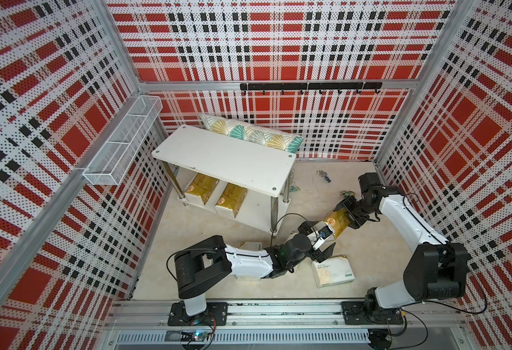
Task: Place the tissue boxes on the shelf by color
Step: Pick up the box of tissues from the center of the board.
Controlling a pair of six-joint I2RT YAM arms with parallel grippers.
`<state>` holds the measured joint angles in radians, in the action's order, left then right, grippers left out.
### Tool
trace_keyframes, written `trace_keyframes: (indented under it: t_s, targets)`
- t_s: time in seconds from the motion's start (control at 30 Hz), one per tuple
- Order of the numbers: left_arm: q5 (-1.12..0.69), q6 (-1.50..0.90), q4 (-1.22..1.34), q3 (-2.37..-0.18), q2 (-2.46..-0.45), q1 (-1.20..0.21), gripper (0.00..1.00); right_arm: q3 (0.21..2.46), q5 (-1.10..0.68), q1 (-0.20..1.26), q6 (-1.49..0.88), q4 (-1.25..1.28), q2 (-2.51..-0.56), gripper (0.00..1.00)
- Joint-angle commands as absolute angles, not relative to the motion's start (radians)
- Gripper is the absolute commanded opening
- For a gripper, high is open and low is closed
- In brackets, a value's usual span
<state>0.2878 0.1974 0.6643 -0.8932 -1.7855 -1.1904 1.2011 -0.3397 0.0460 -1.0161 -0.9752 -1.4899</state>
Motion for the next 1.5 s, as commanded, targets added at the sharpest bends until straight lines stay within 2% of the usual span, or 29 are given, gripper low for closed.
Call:
trace_keyframes:
  t_s: [0.0, 0.3, 1.13, 1.47]
  targets:
    - [0.287, 0.225, 0.694, -0.927, -1.809, -1.181, 0.99, 1.199, -0.36, 0.058, -1.026, -0.964, -1.45, 0.69]
    - [0.38, 0.278, 0.694, -0.959, -1.863, -1.18, 0.99, 1.19, -0.373, 0.059, -1.021, -0.974, -1.436, 0.69]
    - [0.382, 0.406, 0.739, -1.032, -1.946, -1.166, 1.0, 1.201, -0.38, 0.097, -0.987, -1.001, -1.464, 0.68]
    - [0.367, 0.405, 0.739, -1.028, -1.947, -1.171, 0.84, 1.199, -0.394, 0.098, -0.978, -0.991, -1.475, 0.69]
